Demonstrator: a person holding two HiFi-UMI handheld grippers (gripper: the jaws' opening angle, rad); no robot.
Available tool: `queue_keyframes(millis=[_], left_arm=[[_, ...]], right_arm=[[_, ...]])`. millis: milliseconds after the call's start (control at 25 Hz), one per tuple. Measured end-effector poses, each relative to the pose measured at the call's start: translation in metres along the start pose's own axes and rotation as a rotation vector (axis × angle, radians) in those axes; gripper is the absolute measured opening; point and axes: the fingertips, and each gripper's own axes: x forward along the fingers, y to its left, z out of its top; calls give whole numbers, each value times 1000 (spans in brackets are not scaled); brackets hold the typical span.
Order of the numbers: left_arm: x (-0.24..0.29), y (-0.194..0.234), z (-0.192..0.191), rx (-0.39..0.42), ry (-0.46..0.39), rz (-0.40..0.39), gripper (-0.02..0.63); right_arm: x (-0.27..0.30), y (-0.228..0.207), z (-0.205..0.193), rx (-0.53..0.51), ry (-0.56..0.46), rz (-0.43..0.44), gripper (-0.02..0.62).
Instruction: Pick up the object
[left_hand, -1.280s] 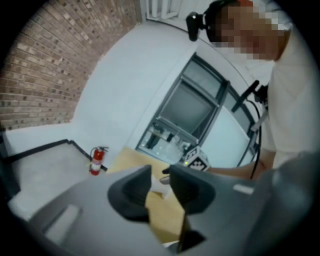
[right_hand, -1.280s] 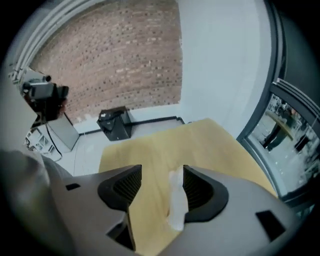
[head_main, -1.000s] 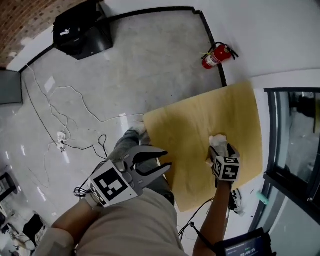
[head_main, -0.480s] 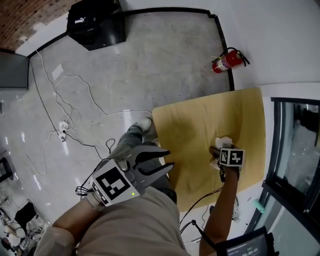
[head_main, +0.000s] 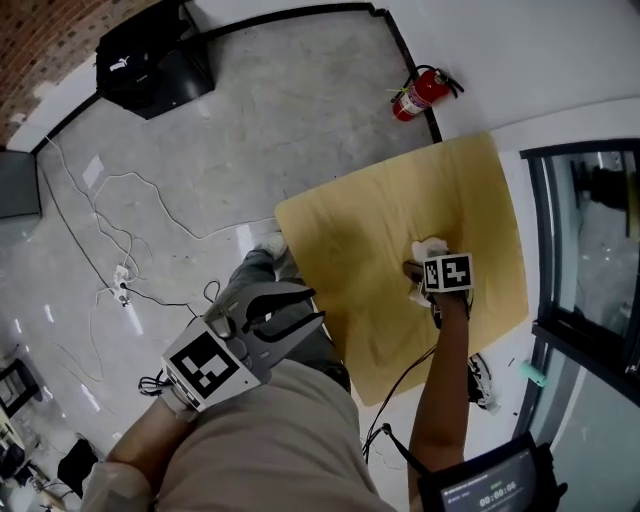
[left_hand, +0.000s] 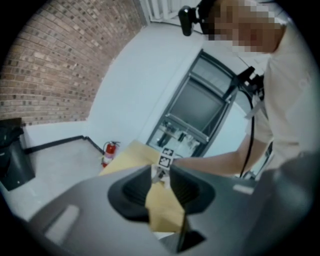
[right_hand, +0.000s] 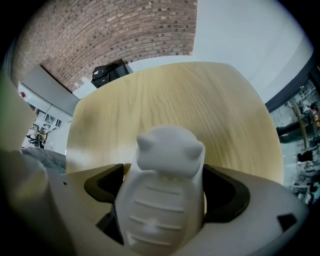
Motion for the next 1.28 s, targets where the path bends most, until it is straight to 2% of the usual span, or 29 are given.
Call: queue_keyframes(millis=[280, 440, 560, 760, 960, 1080, 1280], left_arm=[[2, -7, 5, 33, 14, 6, 100], [1, -9, 7, 44, 29, 7, 100], [1, -13, 5, 43, 37, 4, 100], [4, -15, 2, 39, 44, -11, 100], [10, -22, 1, 53, 54, -27, 100], [10, -25, -1, 67, 63, -33, 100], [6, -29, 15, 65, 9, -73, 100]], right_arm=[[-1, -1, -5, 15, -33, -30, 469], [-8, 4, -5, 61, -66, 25, 468], [-19, 17, -1, 155, -145, 153, 468], [-38, 36, 9, 376, -337, 400, 468], [-61, 52, 23, 500, -498, 612, 468], [-95, 71, 43, 535, -634, 804, 468], [-176, 116, 69, 466, -826, 1140, 468]])
